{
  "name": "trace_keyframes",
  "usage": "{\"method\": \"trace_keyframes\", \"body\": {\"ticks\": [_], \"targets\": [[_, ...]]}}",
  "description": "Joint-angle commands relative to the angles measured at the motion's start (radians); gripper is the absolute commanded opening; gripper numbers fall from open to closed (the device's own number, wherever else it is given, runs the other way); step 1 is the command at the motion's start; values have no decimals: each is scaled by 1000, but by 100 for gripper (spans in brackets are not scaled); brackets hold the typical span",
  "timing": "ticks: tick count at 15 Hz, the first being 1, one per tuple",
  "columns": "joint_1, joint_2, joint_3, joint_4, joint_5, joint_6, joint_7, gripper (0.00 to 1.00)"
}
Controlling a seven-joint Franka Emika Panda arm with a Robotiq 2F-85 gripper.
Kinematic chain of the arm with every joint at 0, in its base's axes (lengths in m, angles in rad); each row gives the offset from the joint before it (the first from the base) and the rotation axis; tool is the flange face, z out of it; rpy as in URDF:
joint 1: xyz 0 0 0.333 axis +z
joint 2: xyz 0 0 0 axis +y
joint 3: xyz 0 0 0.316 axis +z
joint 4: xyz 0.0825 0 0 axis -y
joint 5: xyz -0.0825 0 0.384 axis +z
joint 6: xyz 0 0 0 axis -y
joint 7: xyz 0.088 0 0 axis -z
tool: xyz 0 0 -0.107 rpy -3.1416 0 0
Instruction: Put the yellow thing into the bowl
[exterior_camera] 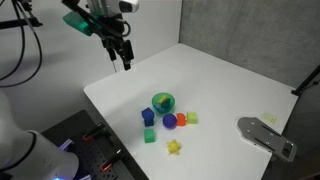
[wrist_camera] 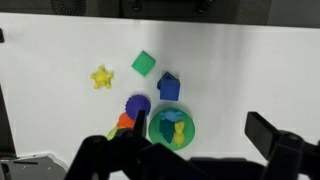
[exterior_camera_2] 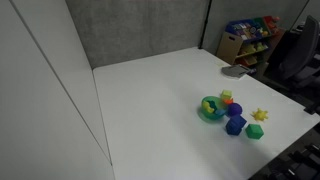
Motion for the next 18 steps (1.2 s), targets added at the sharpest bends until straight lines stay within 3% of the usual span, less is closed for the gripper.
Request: {"method": "trace_keyframes", "body": {"ticks": [1, 13, 18], "targets": [[-2, 0, 2, 2, 1, -2, -1, 100], [-2, 0, 2, 2, 1, -2, -1, 100], [-2, 69, 11, 50, 15, 32, 36, 100]]}}
